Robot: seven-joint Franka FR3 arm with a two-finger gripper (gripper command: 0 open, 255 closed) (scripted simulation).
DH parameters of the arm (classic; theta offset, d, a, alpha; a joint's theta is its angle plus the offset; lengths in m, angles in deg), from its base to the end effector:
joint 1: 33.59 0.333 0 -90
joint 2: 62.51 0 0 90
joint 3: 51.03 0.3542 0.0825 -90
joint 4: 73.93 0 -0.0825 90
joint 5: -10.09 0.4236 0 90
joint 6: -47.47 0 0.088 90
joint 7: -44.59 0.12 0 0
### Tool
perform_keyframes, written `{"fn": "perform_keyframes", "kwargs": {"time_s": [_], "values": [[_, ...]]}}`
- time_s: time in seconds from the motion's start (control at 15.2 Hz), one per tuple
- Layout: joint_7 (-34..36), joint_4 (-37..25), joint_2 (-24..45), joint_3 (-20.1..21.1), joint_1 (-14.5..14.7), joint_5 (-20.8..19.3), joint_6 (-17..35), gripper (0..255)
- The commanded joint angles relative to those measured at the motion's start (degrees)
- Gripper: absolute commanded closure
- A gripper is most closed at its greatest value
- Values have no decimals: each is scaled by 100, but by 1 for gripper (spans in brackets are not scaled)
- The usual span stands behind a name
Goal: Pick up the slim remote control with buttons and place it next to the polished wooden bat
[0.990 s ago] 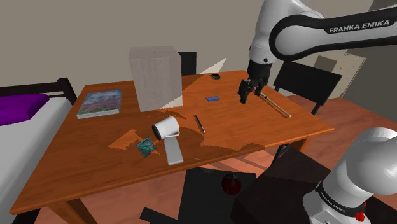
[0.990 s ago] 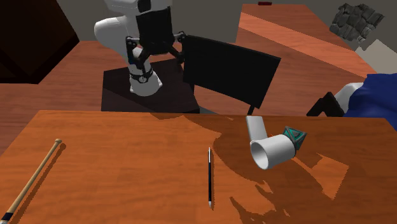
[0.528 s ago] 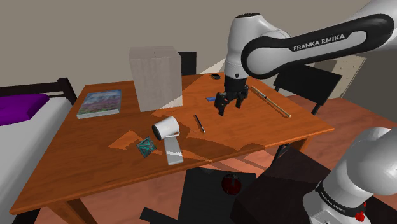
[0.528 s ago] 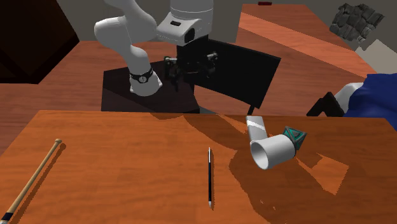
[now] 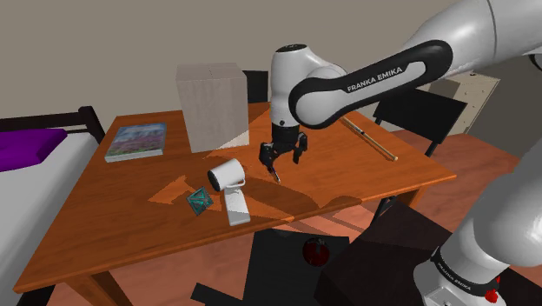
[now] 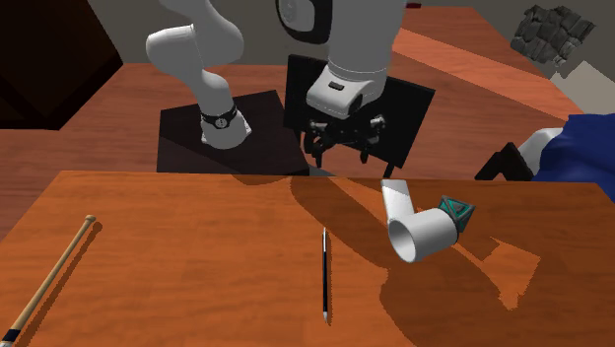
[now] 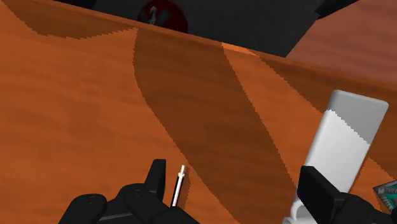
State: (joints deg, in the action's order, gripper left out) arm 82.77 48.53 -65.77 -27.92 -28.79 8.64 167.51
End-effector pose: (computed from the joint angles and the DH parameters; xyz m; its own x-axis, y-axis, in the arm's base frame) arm 0.4968 0.2637 0.4354 0.9855 -0.1658 0.0350 -0.1668 -0.9856 0.0289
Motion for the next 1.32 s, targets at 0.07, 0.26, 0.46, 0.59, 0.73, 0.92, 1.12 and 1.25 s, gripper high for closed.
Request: {"fn": "perform_keyframes", "kwargs": {"time_s": [0.07, 0.26, 0.46, 0.59, 0.73, 0.92, 1.12, 1.25], "values": [[567, -409, 670, 121, 87, -256, 165, 0], [1105, -965, 1381, 162, 249, -549, 212, 0], [1581, -1603, 2098, 127, 474, -816, 194, 0], [1854, -2079, 2577, 72, 650, -966, 146, 0], [2092, -2600, 3060, 2, 837, -1088, 70, 0], [2247, -2972, 3442, -66, 981, -1172, 57, 0], [2278, -2898, 3549, -98, 998, -1221, 233, 0], [2299, -2855, 3625, -119, 1010, -1256, 348, 0]]}}
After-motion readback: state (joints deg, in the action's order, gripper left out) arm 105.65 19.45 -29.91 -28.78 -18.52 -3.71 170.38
